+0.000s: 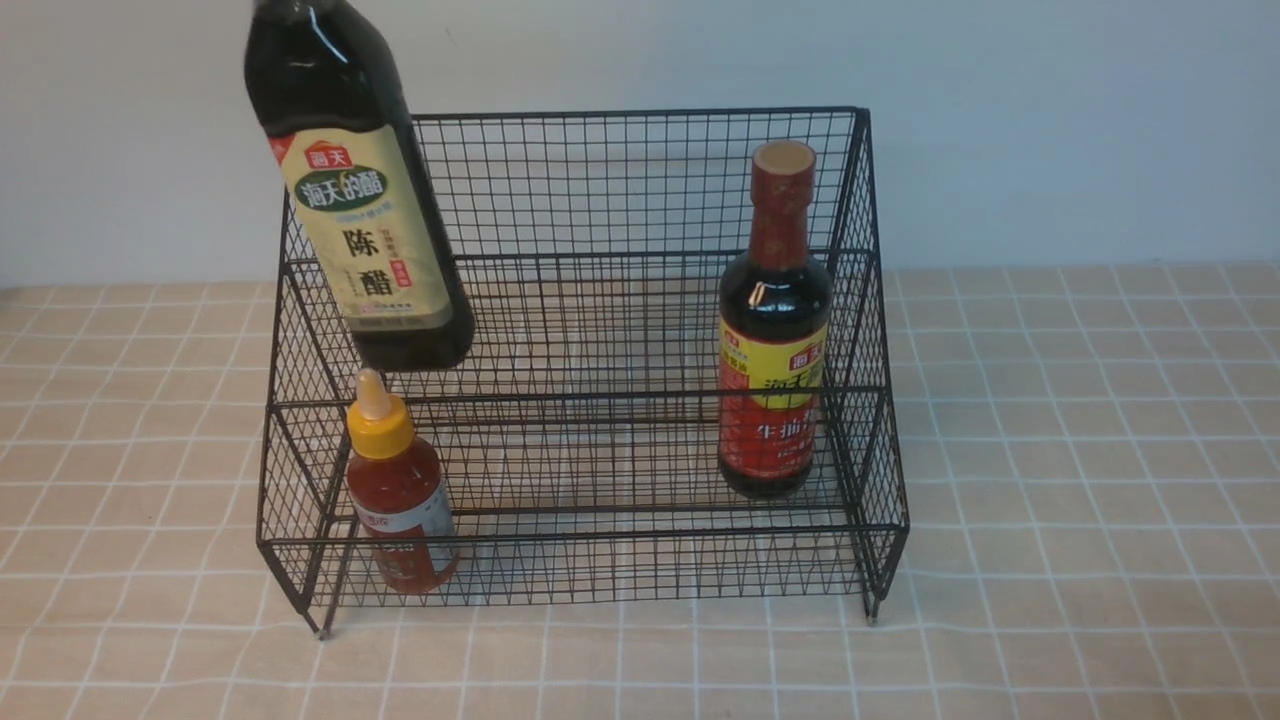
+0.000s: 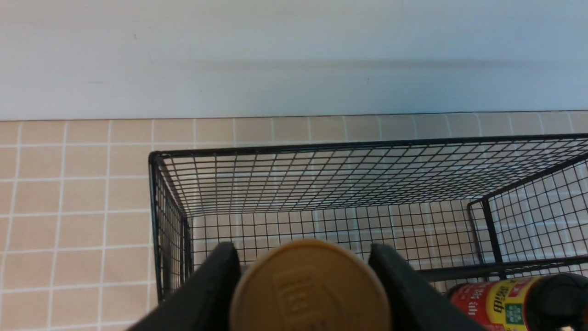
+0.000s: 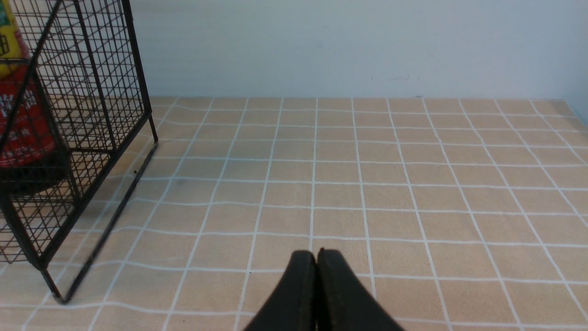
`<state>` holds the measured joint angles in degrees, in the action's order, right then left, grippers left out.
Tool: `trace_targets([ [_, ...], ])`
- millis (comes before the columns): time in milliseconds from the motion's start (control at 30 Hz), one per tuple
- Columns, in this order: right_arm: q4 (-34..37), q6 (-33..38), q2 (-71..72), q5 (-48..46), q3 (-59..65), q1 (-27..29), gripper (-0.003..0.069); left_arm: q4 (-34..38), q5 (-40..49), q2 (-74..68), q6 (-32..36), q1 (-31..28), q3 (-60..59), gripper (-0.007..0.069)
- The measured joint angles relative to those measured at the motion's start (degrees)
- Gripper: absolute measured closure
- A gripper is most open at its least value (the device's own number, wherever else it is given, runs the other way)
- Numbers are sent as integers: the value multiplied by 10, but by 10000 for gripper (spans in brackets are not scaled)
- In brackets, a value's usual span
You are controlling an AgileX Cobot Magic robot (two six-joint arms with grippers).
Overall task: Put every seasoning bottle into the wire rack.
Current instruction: Use the left arm to put the condiment bottle back on the shelf
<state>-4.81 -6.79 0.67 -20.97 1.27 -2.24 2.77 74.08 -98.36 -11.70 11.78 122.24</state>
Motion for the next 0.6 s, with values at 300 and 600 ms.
trace_targets([
  [300, 0, 0, 0, 0, 0, 0, 673, -28, -1, 0, -13, 16, -53, 309],
  [600, 0, 0, 0, 0, 0, 0, 673, -36, -1, 0, -21, 16, -97, 309],
])
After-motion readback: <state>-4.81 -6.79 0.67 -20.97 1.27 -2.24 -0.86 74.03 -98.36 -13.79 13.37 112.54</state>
